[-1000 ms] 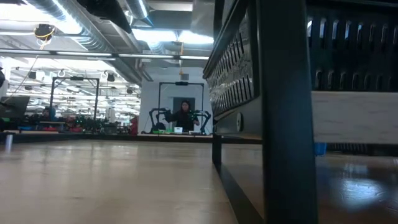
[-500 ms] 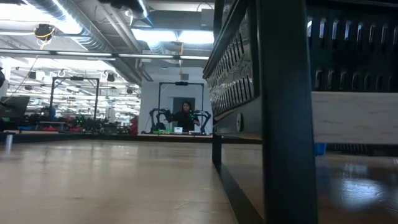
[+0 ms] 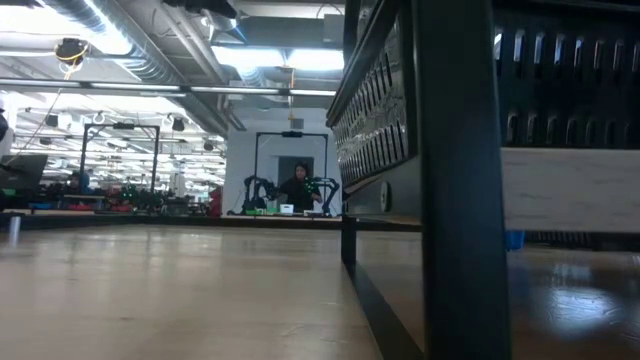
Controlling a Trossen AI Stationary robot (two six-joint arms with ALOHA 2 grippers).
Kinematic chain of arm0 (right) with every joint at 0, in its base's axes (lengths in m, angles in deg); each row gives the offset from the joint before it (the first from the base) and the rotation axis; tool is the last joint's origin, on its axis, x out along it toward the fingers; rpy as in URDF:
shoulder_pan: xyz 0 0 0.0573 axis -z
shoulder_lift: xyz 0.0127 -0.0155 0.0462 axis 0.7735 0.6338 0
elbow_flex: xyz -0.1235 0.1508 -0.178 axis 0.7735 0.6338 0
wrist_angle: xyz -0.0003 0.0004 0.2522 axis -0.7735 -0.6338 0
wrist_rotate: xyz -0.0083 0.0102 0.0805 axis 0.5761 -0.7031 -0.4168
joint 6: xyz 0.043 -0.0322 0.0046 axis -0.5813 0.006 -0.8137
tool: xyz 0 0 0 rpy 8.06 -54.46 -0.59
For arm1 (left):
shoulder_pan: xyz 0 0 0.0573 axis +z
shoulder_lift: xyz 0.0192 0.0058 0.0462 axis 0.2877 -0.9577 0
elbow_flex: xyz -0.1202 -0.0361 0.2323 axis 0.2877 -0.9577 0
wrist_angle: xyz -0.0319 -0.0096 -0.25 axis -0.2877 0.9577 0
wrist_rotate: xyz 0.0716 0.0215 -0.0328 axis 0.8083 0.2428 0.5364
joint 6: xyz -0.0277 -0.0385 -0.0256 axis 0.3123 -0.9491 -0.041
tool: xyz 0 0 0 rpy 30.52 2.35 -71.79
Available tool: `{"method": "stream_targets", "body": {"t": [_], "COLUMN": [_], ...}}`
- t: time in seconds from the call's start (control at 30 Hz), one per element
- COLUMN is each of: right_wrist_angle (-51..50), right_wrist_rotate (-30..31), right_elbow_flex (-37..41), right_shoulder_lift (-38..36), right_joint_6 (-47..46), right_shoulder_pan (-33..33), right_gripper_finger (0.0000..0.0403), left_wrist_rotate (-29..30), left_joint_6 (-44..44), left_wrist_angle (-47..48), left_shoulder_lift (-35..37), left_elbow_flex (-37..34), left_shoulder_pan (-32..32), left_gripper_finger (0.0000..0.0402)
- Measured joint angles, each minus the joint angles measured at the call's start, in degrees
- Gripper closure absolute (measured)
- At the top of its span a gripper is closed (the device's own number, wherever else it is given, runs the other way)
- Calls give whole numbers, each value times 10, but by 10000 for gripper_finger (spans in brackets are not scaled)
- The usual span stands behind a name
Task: Stack baskets on shelf by color
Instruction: Stack the gray bin on top of the gray bins on the shelf
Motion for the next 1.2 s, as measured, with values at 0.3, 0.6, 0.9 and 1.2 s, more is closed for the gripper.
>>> {"method": "stream_targets", "body": {"t": [0.3, 0.6, 0.9, 1.2], "right_wrist_angle": [0, 2, 1, 2], "right_wrist_rotate": [-45, -106, -203, -273], "right_elbow_flex": [111, 189, 277, 311], "right_shoulder_lift": [-145, -191, -203, -179], "right_joint_6": [-165, -240, -319, -432], "right_shoulder_pan": [-70, -146, -229, -313], "right_gripper_finger": [403, 403, 403, 403], "left_wrist_rotate": [0, 0, 2, 5], "left_joint_6": [-30, -52, -69, -75], "left_wrist_angle": [-6, -43, -61, -77], "left_shoulder_lift": [-17, -36, -59, -99], "left_elbow_flex": [0, 0, 0, 0], "left_shoulder_pan": [32, 56, 74, 79], "left_gripper_finger": [363, 363, 363, 363]}}
